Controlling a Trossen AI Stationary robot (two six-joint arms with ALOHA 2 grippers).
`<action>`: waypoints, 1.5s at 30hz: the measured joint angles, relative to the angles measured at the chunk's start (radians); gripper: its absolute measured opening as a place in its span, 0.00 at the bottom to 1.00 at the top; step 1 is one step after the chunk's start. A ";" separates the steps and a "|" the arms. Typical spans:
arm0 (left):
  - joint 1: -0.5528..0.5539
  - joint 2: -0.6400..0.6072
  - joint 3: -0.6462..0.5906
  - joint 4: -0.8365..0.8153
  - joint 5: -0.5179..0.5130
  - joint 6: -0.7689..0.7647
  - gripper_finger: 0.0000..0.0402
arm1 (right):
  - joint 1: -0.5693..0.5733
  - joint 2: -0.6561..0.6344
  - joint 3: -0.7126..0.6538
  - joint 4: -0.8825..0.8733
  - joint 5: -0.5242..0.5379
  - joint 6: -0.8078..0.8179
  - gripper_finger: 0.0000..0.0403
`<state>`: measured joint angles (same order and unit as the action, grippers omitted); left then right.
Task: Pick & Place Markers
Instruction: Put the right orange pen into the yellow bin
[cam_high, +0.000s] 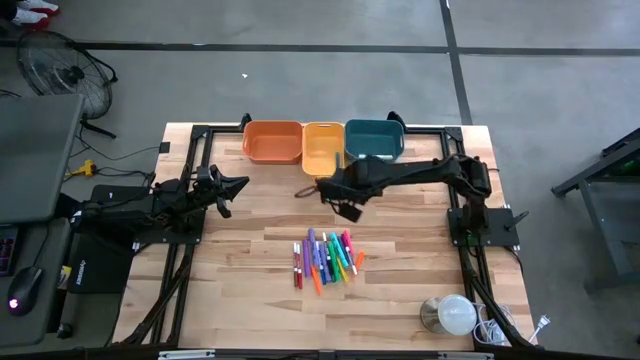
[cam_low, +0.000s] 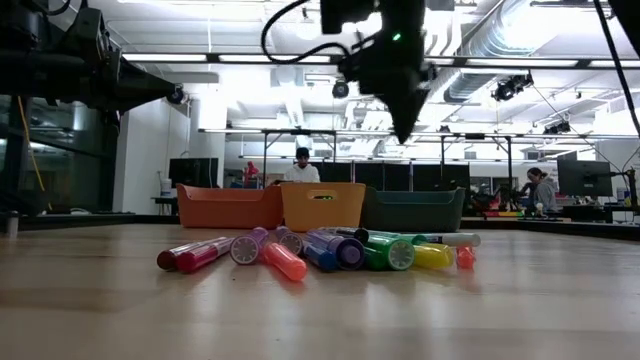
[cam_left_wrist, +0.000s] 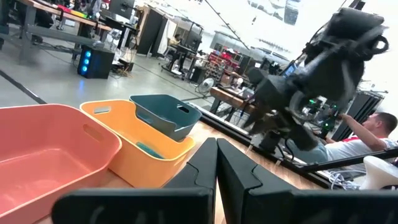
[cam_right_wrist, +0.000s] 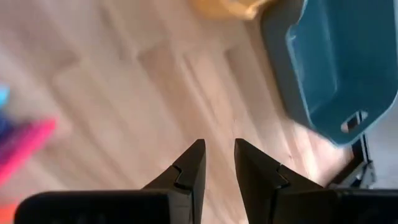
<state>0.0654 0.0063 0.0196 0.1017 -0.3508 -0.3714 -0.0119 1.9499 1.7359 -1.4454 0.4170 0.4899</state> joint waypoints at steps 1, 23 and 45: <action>0.000 0.000 0.000 0.000 0.000 0.000 0.01 | 0.015 -0.006 0.000 -0.023 -0.007 -0.013 0.18; 0.000 0.000 0.000 0.000 0.000 0.000 0.01 | 0.243 -0.019 -0.033 0.035 -0.473 -1.105 0.18; 0.000 0.000 0.000 0.000 0.000 0.000 0.01 | 0.225 -0.222 -0.629 0.759 -0.483 -1.390 0.18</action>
<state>0.0652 0.0065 0.0195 0.1015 -0.3511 -0.3717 0.2134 1.7280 1.1069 -0.6868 -0.0665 -0.9005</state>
